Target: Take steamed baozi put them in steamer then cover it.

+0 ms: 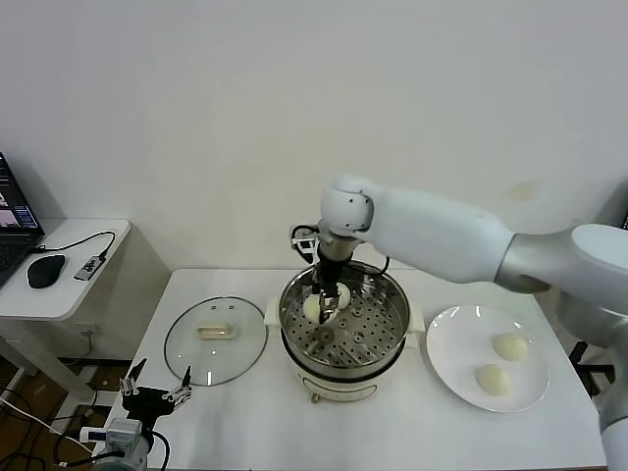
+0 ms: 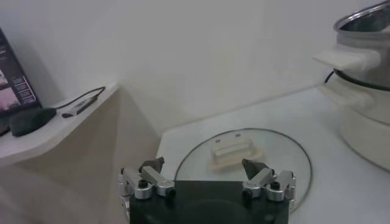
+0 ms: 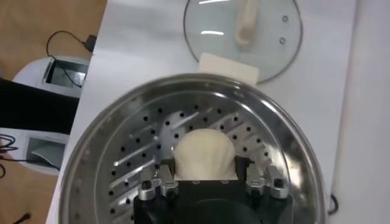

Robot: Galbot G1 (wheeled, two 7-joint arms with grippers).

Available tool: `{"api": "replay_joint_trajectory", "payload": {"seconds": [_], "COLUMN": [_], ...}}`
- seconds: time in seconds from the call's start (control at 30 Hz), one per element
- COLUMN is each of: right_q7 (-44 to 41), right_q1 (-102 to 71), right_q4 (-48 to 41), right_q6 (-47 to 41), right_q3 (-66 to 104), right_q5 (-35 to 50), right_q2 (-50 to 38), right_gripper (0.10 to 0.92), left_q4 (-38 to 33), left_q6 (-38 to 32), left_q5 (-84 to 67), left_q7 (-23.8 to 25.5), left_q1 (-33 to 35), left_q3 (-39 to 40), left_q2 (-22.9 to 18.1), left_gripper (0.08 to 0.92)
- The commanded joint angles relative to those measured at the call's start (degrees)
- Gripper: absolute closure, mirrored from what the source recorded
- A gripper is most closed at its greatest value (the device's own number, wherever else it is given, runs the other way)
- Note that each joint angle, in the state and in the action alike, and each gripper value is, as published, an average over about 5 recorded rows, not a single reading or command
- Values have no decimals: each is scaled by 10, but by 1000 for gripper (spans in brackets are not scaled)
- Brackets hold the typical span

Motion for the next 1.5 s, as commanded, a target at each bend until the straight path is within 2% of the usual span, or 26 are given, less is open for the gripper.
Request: {"api": "replay_joint_trajectory", "payload": {"seconds": [0.03,0.43,0.67,0.73,1.13,1.5], "right_q7": [8,16,21,18,-39,-64], "right_q1": [-27,-41,-32,-23,72,44], "right_q4": [-17,-26,-3,13,180,230], "right_q6": [-1,5,2,2,32,90], "right_q3": [3,16,30,32,61,88], "right_q5": [-14,-23,-13,-13,-32,-83], "right_q2": [29,27,0,-20,-263,-454], "right_gripper": [431,420,248,220,203,203], "left_q4": [6,14,13,12,11,-8], "left_q6": [0,0,0,0,4,7], "left_q5": [0,0,3,4,6,6], "left_q7": [1,1,2,3,6,9], "left_q1": [-4,-7,-8,-7,-8,7], "left_q3": [3,5,9,9,6,5], "left_q2": [0,0,-4,-5,-13,-17], "left_gripper": [177,177,177,177,177,177]}}
